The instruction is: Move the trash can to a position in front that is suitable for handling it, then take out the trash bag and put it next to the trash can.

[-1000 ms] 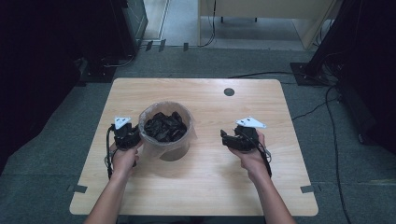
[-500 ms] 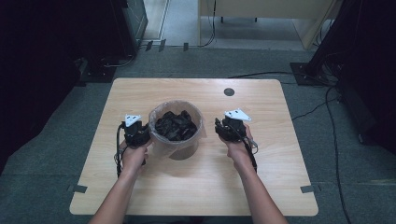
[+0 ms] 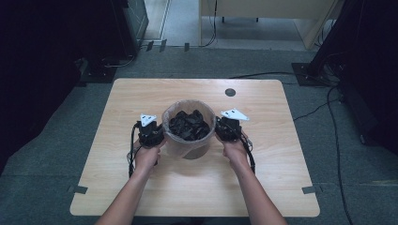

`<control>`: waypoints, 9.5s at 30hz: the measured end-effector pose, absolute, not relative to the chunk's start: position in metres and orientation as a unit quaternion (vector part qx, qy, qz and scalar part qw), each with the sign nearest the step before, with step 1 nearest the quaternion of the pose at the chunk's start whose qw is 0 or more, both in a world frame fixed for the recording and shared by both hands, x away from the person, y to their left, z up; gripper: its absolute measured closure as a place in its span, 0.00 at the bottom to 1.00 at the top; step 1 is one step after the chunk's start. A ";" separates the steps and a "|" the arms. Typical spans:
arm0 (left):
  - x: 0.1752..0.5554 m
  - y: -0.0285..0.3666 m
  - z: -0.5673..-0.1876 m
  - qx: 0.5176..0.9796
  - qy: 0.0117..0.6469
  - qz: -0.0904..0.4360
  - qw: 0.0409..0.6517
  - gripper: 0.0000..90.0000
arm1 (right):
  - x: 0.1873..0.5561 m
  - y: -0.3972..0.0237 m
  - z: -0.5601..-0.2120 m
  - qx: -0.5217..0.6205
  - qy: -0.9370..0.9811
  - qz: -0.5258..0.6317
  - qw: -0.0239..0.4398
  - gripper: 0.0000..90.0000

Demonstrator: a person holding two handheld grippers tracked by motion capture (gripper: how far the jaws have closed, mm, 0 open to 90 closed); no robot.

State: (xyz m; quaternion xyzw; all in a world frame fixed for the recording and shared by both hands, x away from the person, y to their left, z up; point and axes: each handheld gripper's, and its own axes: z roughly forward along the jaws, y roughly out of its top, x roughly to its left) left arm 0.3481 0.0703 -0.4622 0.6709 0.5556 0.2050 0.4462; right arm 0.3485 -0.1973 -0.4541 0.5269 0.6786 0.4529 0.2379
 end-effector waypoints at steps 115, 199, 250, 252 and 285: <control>0.253 0.056 -0.469 0.685 0.489 0.291 0.454 1.00 | 0.265 -0.227 -0.524 0.593 0.668 0.335 0.299 0.32; 0.246 0.052 -0.401 0.647 0.468 0.271 0.538 1.00 | 0.222 -0.193 -0.518 0.525 0.687 0.345 0.367 0.42; 0.267 0.047 -0.347 0.685 0.386 0.170 0.594 0.87 | 0.269 -0.223 -0.358 0.446 0.646 0.511 0.349 0.56; 0.266 0.049 -0.351 0.688 0.385 0.169 0.592 0.87 | 0.263 -0.230 -0.368 0.456 0.645 0.502 0.353 0.49; 0.275 0.032 -0.351 0.696 0.394 0.138 0.584 0.99 | 0.226 -0.173 -0.387 0.478 0.660 0.549 0.186 0.16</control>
